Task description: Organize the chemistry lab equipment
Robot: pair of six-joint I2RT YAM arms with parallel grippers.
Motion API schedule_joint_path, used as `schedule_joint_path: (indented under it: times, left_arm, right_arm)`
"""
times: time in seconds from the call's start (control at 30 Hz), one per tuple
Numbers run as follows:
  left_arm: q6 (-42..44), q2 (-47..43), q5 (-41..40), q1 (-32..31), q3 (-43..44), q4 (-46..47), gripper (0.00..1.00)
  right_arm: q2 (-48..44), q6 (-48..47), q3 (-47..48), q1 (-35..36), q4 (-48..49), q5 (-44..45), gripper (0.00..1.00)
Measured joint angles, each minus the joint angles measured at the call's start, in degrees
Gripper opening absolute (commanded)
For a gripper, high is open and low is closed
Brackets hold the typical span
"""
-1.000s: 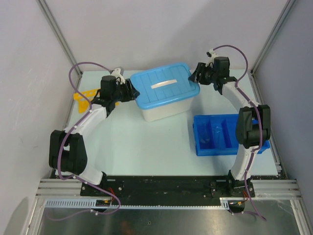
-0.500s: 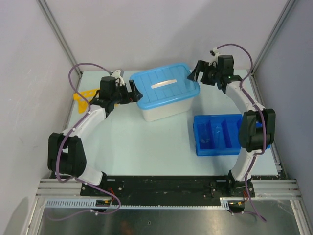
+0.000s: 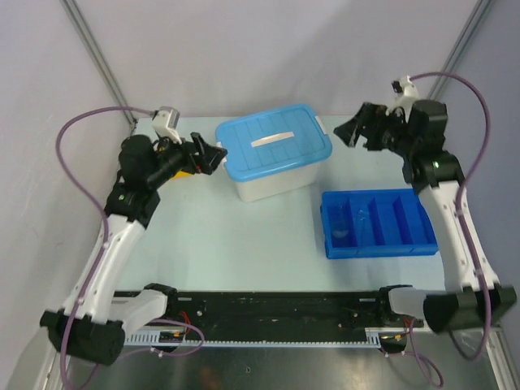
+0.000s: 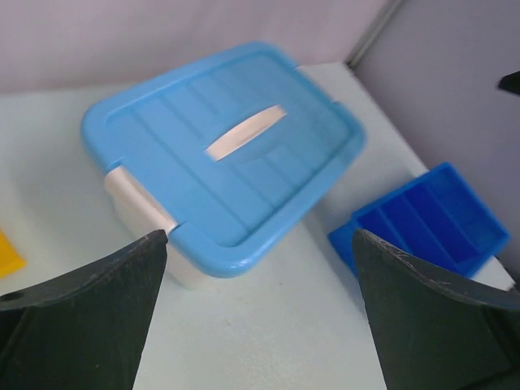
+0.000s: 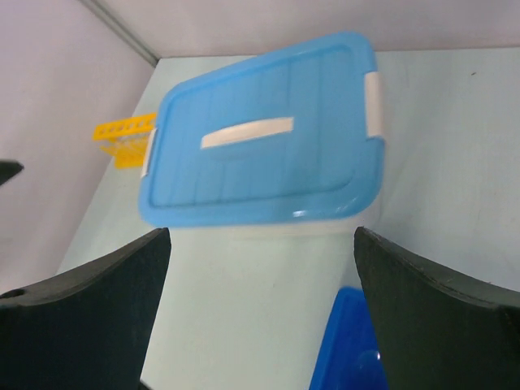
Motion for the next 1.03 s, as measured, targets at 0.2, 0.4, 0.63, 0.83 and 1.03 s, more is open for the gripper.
schedule_joint_path:
  times: [0.2,0.4,0.63,0.83,1.03]
  left_arm:
    - [1.4,-11.6,7.9,-1.1,-3.0,1.1,0.99]
    - [3.1,-20.2,10.0,-1.9,-12.7,1.5,0.99]
    - [4.6,-28.0,8.9,-2.6,-22.7,2.9,0.99]
    - [4.6,-30.3,8.3,-2.7,-23.4,5.8,0.99]
    - [4.6,-30.2,8.3,-2.8,-23.4,6.6,0.99]
  right_arm:
    - [-17.1,0.2,-9.8,4.4,-6.4,2.2,0.99]
    - [-30.3,2.0,-21.8,5.8,-8.9,5.5,0.99]
    - [-41.3,2.3,-27.2,5.8,-8.5,9.4,0.99]
    - [-41.1,2.5,-27.5,5.8,-8.0,10.0,0.99]
    - [-40.8,3.1,-27.8,5.8,-7.8,10.0,0.99]
